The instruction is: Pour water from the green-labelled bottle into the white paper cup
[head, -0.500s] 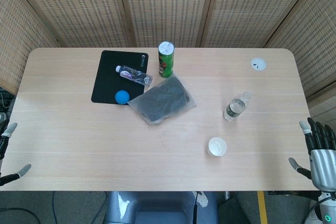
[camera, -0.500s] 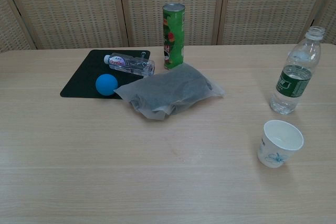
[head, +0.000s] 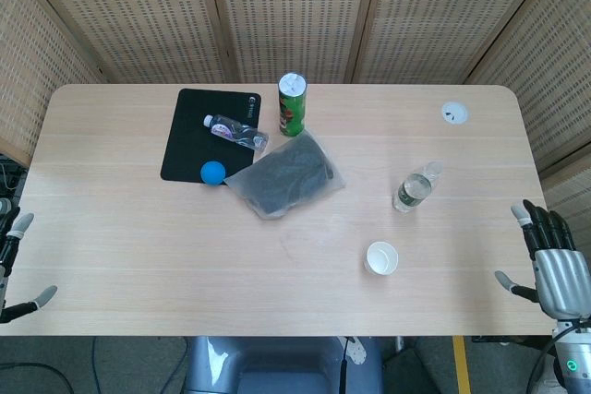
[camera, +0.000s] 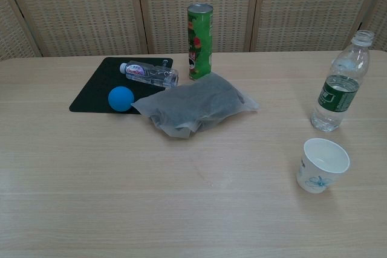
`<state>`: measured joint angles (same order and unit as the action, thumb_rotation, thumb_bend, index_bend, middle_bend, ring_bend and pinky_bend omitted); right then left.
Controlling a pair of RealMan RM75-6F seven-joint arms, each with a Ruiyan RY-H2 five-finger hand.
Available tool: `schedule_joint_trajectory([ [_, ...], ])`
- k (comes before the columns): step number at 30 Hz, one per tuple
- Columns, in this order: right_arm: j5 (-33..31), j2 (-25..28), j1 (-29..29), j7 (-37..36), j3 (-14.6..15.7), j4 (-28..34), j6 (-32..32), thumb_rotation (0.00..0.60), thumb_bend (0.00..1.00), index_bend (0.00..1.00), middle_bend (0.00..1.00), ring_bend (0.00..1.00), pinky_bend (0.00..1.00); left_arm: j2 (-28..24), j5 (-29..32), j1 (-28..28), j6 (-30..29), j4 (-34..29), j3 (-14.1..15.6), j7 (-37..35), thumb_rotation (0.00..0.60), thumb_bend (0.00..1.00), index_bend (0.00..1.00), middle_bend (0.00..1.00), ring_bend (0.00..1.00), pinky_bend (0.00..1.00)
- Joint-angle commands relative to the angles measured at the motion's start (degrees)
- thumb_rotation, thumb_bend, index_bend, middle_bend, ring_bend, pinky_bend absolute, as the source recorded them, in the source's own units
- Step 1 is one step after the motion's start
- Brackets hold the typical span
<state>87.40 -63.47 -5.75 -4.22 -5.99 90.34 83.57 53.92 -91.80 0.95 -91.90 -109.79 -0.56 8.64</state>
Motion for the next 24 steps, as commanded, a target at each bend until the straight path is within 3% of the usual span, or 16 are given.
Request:
schedule_joint_trajectory([
  [1, -2.4, -1.4, -7.4, -18.8, -1.1, -9.3, -13.1, 0.600, 0.00, 0.00, 0.00, 0.00, 0.00, 0.2, 0.7, -0.2, 0.4, -0.2, -0.3, 0.4, 0.600, 0.12, 0.00, 0.00, 0.00, 0.00],
  [8, -5.8, -8.6, -15.0, -35.6, -2.7, -22.8, -25.9, 0.600, 0.00, 0.00, 0.00, 0.00, 0.00, 0.6, 2.8, -1.0, 1.8, -0.6, -0.9, 1.9, 0.600, 0.12, 0.00, 0.00, 0.00, 0.00],
  [14, -7.7, -12.7, -19.2, -42.0, -2.8, -30.7, -34.2, 0.600, 0.00, 0.00, 0.00, 0.00, 0.00, 1.0, 4.5, -1.7, 2.9, -0.6, -1.5, 2.7, 0.600, 0.12, 0.00, 0.00, 0.00, 0.00],
  [24, -5.9, -19.3, -24.3, -49.6, -2.3, -39.1, -39.2, 0.600, 0.00, 0.00, 0.00, 0.00, 0.00, 1.8, 6.8, -2.8, 4.6, -0.7, -2.1, 4.8, 0.600, 0.12, 0.00, 0.00, 0.00, 0.00],
])
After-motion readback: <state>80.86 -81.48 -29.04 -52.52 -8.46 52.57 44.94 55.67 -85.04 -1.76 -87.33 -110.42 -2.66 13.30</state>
